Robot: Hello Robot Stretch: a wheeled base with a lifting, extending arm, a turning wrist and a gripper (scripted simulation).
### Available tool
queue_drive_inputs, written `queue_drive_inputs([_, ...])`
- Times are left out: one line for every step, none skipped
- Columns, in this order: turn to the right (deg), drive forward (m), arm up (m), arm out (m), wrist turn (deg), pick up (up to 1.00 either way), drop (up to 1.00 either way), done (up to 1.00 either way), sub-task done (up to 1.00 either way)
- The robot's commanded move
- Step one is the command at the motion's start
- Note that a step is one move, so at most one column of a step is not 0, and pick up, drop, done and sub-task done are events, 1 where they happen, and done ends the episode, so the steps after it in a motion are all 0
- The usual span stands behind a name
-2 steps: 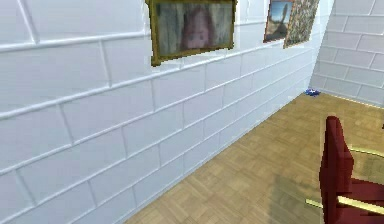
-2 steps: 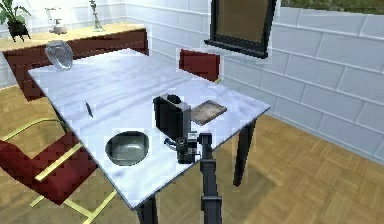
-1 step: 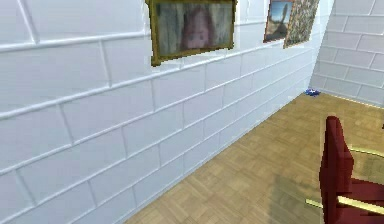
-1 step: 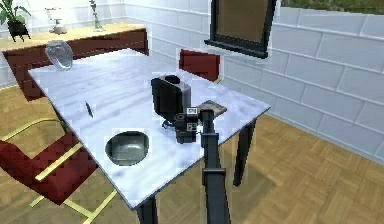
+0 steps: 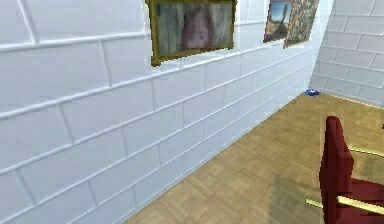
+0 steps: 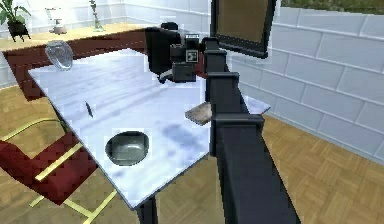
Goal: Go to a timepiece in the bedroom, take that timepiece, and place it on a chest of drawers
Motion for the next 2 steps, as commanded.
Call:
queue_drive_inputs([0.0,0.00,0.00,0.00,-45.0,0.00,0.00,0.00,0.00])
queue_drive_inputs([0.0,0.00,0.00,0.00,-45.0,0.00,0.00,0.00,0.00])
